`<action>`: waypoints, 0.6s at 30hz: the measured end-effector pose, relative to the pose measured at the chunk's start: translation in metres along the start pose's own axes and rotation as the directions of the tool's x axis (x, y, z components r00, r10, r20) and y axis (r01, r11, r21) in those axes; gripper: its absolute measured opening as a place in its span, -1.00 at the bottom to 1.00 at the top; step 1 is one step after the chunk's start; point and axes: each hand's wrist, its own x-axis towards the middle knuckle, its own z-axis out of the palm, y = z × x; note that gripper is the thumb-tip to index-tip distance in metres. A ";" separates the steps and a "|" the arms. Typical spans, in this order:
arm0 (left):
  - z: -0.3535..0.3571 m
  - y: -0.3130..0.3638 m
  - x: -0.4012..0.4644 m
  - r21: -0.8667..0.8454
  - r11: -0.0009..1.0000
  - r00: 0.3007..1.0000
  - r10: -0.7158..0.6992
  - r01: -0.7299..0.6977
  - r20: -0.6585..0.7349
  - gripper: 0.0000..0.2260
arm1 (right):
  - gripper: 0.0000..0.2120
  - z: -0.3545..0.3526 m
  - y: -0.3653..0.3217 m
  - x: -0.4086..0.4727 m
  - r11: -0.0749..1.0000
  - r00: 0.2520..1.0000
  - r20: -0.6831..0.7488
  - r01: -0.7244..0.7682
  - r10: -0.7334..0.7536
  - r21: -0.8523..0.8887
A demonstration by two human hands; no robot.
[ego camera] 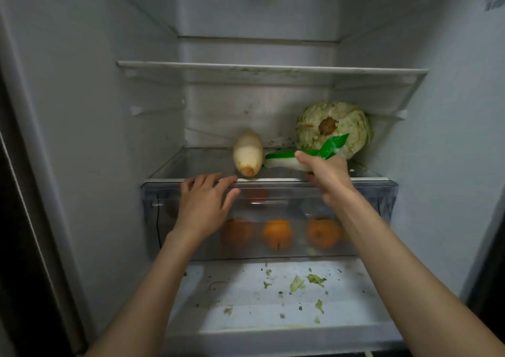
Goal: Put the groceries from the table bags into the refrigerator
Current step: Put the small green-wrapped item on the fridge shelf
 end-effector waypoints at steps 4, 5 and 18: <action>0.002 0.000 0.000 -0.022 1.000 1.000 -0.004 0.003 -0.022 -0.39 | -0.43 -0.015 0.001 -0.003 0.839 0.984 0.049 0.172 -0.171 -0.517; 0.002 0.001 0.000 -0.019 1.000 1.000 -0.005 0.005 -0.025 -0.40 | -0.39 -0.015 0.002 -0.003 0.754 0.977 0.056 0.193 -0.204 -0.628; 0.004 0.001 0.000 -0.024 0.999 0.997 -0.027 0.026 -0.069 -0.45 | -0.21 0.023 -0.003 0.026 0.748 0.966 0.049 0.229 -0.255 -0.623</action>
